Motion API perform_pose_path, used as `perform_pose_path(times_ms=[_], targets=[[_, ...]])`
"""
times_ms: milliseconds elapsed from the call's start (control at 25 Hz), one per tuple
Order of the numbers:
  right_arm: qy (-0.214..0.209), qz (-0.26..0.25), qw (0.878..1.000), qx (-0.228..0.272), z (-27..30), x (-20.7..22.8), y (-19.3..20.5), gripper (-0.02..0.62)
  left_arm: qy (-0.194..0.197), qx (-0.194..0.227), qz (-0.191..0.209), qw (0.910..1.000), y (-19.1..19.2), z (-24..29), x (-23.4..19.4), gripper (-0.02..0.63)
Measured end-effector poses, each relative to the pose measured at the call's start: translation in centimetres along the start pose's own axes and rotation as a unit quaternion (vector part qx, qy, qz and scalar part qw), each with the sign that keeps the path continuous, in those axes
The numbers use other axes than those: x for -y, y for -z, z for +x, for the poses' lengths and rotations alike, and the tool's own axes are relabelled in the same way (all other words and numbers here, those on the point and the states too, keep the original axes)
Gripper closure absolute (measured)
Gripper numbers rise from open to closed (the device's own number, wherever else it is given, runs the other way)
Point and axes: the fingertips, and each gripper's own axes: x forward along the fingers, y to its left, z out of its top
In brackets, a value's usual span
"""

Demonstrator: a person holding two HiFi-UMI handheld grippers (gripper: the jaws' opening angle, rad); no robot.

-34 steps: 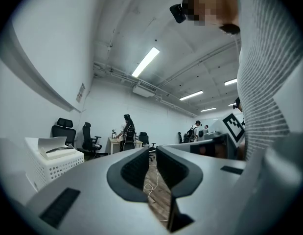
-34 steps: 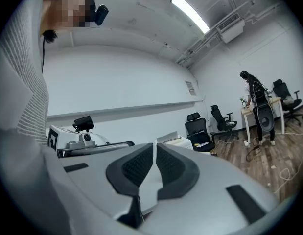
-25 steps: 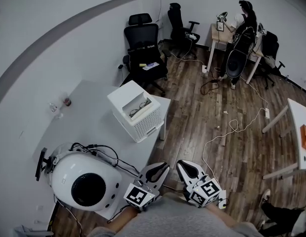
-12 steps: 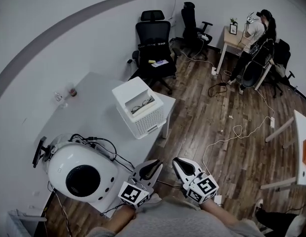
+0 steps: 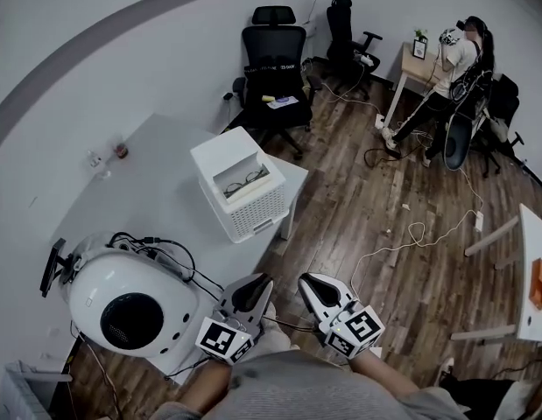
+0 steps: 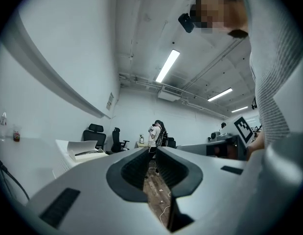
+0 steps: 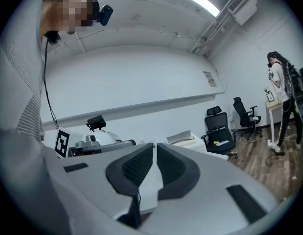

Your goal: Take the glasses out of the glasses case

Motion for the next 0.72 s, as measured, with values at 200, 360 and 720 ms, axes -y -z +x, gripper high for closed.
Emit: perform_pose_path(times_ms=[200,360,720], targets=[[0.001,0.002,1.000,0.003,3.3,2.6,-1.0,0.580,0.007,0.009,-0.012,0.9999,-0.1,2.9,-2.3,0.552],[-0.006,0.006,1.000,-0.002,6.4,4.4,-1.6,0.580,0.007,0.011,-0.024,0.9996,-0.8,5.3,-4.8,0.552],[-0.038,0.000,0.999,-0.021,12.6,7.0,-2.5,0.580,-0.005,0.022,-0.031,0.9993,-2.6,8.4,-10.9,0.552]])
